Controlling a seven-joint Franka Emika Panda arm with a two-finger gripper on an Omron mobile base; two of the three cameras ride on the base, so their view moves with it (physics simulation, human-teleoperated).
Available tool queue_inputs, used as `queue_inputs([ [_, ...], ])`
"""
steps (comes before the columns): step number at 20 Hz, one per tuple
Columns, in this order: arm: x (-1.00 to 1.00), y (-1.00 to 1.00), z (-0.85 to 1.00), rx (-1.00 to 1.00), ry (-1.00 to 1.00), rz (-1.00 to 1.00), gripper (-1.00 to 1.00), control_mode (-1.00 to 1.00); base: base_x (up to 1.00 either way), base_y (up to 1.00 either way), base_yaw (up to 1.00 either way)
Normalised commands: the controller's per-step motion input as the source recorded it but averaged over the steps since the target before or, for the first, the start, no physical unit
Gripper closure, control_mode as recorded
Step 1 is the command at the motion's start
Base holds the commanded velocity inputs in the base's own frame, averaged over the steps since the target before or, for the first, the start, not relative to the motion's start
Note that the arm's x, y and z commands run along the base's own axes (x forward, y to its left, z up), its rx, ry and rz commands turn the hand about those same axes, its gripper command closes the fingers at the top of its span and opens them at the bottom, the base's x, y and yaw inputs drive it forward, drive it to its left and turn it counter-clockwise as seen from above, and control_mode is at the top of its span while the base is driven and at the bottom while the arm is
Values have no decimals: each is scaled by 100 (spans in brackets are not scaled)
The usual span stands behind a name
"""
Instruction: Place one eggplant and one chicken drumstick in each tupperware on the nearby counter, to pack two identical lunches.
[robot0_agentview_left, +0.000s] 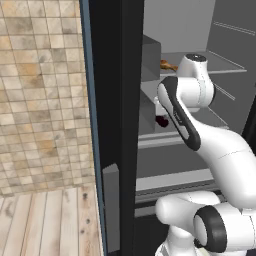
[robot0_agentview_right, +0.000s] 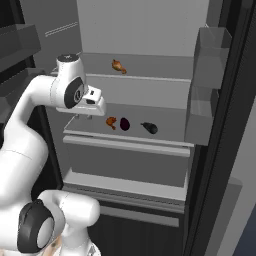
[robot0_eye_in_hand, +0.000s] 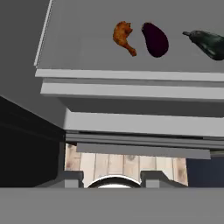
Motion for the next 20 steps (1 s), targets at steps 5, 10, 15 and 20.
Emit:
queue_inputs([
  [5,-15,-27,0,4,-8,-1,-100,-100,0,0,0],
  [10,-14,-26,25,3,-19,0,-100,-100,0,0,0],
  [15,-9,-5,58,-2,-19,0,-100,-100,0,0,0],
  [20,0,-3,54,-9,-10,0,-100,-100,0,0,0],
])
